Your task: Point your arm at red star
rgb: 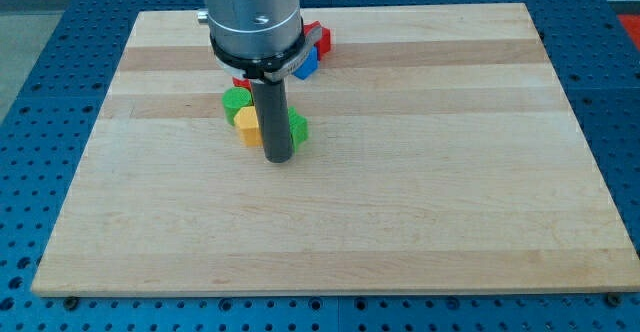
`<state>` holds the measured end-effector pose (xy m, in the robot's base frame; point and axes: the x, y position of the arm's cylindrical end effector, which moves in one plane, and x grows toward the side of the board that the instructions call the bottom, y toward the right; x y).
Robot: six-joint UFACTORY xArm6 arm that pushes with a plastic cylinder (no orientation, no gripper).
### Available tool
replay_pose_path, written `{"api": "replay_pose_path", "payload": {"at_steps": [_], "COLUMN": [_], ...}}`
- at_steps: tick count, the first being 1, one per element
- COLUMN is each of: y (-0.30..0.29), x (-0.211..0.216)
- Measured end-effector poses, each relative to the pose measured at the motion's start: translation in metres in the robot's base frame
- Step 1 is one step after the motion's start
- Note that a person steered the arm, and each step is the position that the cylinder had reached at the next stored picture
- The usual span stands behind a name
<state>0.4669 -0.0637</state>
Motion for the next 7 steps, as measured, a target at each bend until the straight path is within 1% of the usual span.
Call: {"api": "replay_pose_path", "payload": {"at_steps": [1,2,3,4,5,6,7], "y": [0.037,0.087,0.098,0.106,0.095,0.095,0.118], "x": [0.001,-0.002,-0.01,-0.03,-0.022,-0.035,-0.097]}}
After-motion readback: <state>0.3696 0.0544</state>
